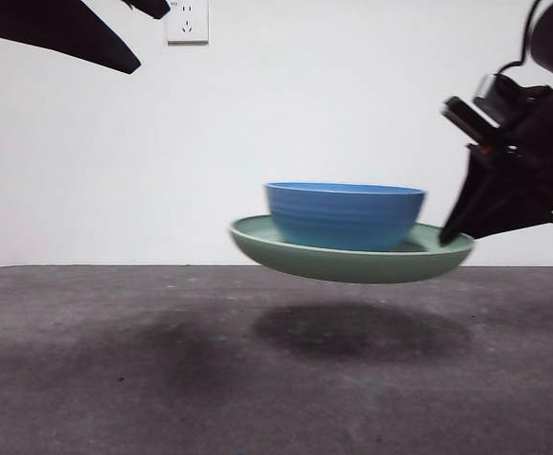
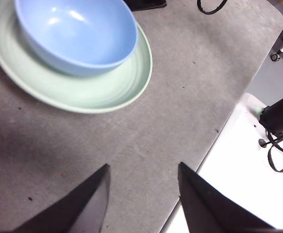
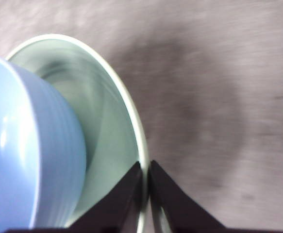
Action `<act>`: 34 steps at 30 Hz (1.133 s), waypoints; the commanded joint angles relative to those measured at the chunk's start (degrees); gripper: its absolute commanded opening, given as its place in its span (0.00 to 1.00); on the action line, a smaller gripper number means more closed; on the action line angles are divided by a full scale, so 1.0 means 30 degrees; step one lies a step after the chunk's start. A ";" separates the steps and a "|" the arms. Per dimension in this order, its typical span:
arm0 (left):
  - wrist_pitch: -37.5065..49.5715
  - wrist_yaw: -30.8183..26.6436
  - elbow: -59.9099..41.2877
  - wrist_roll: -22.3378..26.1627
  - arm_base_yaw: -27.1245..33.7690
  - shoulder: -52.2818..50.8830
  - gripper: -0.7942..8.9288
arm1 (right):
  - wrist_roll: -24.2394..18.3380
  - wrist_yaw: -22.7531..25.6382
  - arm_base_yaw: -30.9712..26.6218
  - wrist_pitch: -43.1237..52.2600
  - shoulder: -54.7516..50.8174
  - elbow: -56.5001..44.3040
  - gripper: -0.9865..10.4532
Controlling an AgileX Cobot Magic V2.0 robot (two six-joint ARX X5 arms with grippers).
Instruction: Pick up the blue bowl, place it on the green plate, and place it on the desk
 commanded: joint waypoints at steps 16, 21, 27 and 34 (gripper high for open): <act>0.0204 0.0036 0.0080 0.0168 -0.0175 0.0168 0.31 | 0.2820 0.2535 0.3869 0.1923 0.2907 0.1727 0.10; 0.0197 0.0036 0.0080 0.0168 -0.0175 0.0168 0.31 | 0.3075 0.2477 0.4175 0.1865 0.4605 0.3060 0.10; 0.0146 0.0036 0.0080 0.0168 -0.0175 0.0168 0.31 | 0.3075 0.2514 0.4532 0.1763 0.6506 0.4087 0.10; 0.0073 0.0036 0.0080 0.0168 -0.0175 0.0168 0.31 | 0.2849 0.2659 0.4524 0.1756 0.7162 0.4160 0.10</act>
